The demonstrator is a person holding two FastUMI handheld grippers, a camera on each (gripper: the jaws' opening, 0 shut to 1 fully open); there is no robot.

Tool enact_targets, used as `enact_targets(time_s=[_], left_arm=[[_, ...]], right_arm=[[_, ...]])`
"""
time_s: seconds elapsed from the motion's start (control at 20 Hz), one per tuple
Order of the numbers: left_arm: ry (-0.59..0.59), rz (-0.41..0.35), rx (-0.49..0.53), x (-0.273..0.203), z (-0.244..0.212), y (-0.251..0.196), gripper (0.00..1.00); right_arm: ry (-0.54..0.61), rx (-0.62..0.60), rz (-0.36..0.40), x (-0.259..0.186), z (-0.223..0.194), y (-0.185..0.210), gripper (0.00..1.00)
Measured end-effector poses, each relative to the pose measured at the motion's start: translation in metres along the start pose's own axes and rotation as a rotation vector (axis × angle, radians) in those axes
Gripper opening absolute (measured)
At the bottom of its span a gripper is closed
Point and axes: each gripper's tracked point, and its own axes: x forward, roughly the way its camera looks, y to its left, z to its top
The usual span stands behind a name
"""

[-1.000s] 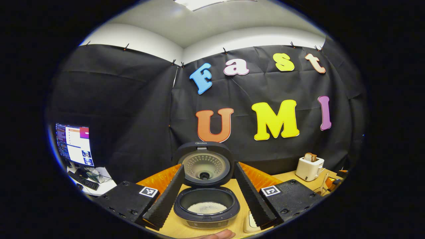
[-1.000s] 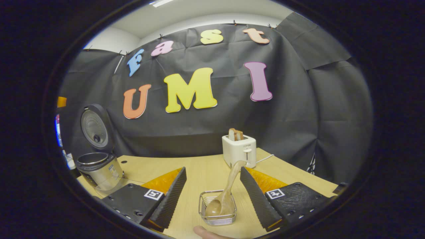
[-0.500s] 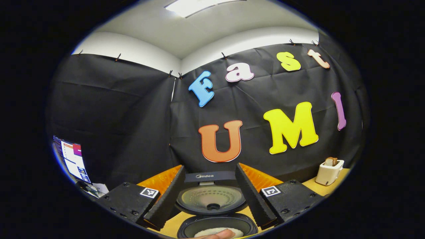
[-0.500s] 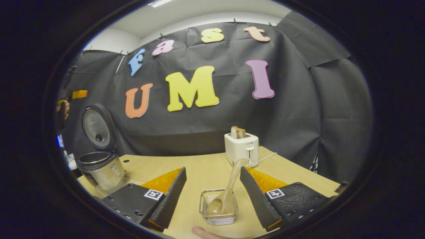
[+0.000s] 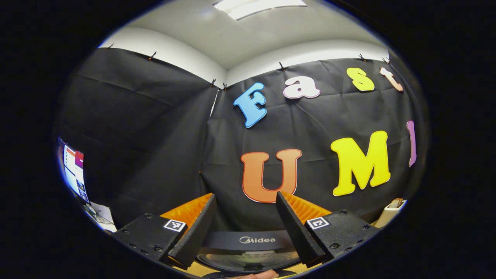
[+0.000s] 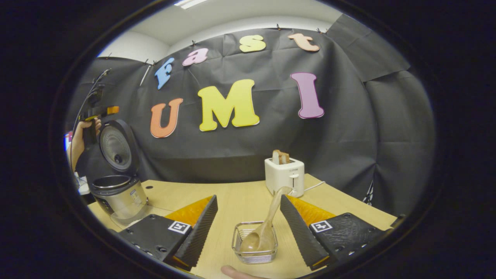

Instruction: Close the left gripper, press the button to open the rice cooker; take a wooden spoon from the chopstick holder with the right hand, scoop a spoonful of rice and pour it into the rice cooker, then put the wooden spoon back into the chopstick holder.

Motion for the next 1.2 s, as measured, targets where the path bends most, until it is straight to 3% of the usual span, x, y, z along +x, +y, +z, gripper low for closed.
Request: enact_targets(time_s=[0.15,0.35,0.4,0.45,0.6,1.2], left_arm=[[0.042,-0.015,-0.021,0.017,-0.010,-0.006,0.98],[0.139,-0.001,-0.043,0.027,-0.035,-0.002,0.96],[0.154,-0.003,-0.042,0.025,-0.038,0.000,1.00],[0.173,-0.005,-0.035,0.021,-0.041,0.001,0.87],[0.198,-0.008,-0.029,0.009,-0.042,0.003,0.87],[0.271,-0.041,0.001,-0.095,-0.067,-0.002,0.87]], right_arm=[[0.011,0.027,0.003,0.004,-0.001,-0.002,0.96],[0.020,0.054,0.018,0.000,-0.003,-0.002,0.92],[0.014,0.053,0.020,-0.001,-0.001,-0.001,0.96],[0.003,0.053,0.018,-0.003,0.002,-0.002,0.96],[-0.031,0.043,-0.005,-0.010,0.011,-0.004,0.96],[-0.013,0.019,0.050,-0.061,0.012,0.017,0.92]])
